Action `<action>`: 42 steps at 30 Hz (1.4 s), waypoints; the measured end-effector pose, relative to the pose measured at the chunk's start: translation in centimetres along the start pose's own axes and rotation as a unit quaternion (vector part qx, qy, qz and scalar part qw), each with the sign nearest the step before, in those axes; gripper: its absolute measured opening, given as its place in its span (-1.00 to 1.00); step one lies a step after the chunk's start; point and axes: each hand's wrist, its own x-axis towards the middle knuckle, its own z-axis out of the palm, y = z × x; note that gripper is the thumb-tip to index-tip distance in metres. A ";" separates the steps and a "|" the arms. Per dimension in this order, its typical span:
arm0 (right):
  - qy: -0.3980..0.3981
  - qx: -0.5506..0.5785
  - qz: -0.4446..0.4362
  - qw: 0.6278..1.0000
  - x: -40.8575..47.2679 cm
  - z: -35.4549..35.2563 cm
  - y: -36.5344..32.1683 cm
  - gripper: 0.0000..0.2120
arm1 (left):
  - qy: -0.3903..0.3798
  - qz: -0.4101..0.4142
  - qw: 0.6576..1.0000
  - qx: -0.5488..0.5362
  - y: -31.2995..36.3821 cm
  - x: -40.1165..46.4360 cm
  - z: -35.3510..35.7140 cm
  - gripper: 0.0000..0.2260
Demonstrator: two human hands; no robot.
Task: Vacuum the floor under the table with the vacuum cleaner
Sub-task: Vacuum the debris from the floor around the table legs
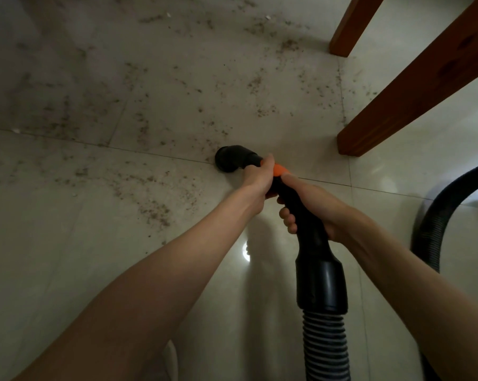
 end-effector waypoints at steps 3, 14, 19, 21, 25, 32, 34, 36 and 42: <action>-0.003 -0.006 0.000 1.000 0.2 0.6 -0.2 -0.61 | 0.008 0.004 1.000 -0.002 0.2 -0.1 -0.7 -0.60; 0.043 0.011 -0.039 0.998 1.0 1.6 0.1 -0.60 | 0.005 0.011 1.000 -0.015 0.9 0.1 -1.0 -0.62; 0.065 0.020 -0.037 0.997 1.2 0.7 0.3 -0.60 | -0.021 0.008 1.000 0.011 1.4 0.2 0.2 -0.69; 0.063 0.008 -0.030 0.998 1.3 0.5 0.1 -0.59 | -0.024 0.005 1.000 0.010 1.4 0.3 0.3 -0.72; 0.047 -0.008 -0.031 0.998 1.7 1.0 -0.6 -0.59 | -0.001 0.008 1.000 -0.017 1.8 0.4 -0.4 -0.81; 0.023 -0.014 -0.050 0.998 3.3 3.2 -1.5 -0.61 | 0.031 0.033 0.998 -0.047 2.6 1.0 -3.1 -0.80; 0.020 -0.017 -0.057 0.998 3.8 3.8 -1.7 -0.61 | 0.033 0.033 0.997 -0.056 3.0 1.1 -3.8 -0.80; 0.020 -0.018 -0.060 0.998 4.3 4.3 -2.0 -0.61 | 0.037 0.035 0.997 -0.063 3.5 1.3 -4.4 -0.81; 0.017 -0.013 -0.066 0.998 5.5 5.7 -3.3 -0.62 | 0.048 0.045 0.995 -0.077 4.8 1.7 -5.9 -0.74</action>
